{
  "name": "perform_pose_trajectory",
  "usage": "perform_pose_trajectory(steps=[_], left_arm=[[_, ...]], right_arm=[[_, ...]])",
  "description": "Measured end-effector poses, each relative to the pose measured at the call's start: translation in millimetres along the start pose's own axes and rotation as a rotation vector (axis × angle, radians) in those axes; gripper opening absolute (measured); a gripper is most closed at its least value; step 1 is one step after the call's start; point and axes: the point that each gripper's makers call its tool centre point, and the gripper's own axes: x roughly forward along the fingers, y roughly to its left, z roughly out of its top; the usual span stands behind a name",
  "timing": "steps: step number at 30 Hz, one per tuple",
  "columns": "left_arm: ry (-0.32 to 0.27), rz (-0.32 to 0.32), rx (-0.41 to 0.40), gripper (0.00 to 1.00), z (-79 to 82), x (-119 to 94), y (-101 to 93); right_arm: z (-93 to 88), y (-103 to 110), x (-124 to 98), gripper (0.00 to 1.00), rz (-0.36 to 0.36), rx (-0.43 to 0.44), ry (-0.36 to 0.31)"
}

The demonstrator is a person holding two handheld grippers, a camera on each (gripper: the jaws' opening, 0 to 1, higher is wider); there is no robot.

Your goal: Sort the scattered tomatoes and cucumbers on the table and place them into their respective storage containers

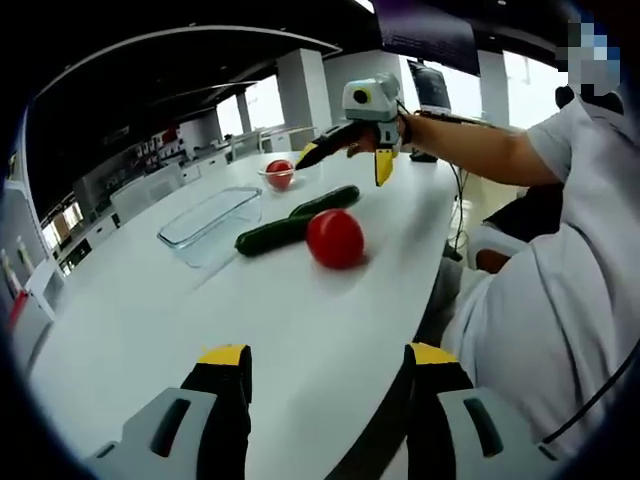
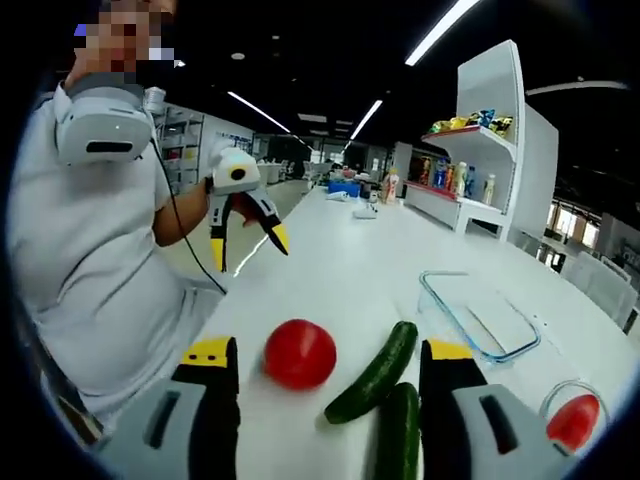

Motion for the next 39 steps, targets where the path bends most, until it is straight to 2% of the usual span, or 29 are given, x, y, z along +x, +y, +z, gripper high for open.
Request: perform_pose_trajectory(steps=[6,14,22,27,39], left_arm=[[-0.011,0.018,-0.01,0.61,1.8,-1,4.5],[-0.002,-0.007,0.009,0.61,-1.2,1,-3.0],[-0.005,0.033,-0.007,0.64,-1.4,0,6.6],[-0.002,0.01,0.012,0.64,-3.0,1,1.0],[0.007,0.012,-0.001,0.64,-2.4,2,2.5]], right_arm=[[-16.2,3,11,0.72,0.017,-0.004,0.038],[-29.2,9,24,0.73,0.035,-0.025,0.063],[-41.9,18,39,0.72,0.049,-0.035,0.097],[-43.7,23,47,0.71,0.042,-0.013,0.075],[-43.6,31,62,0.67,0.011,-0.063,0.059]])
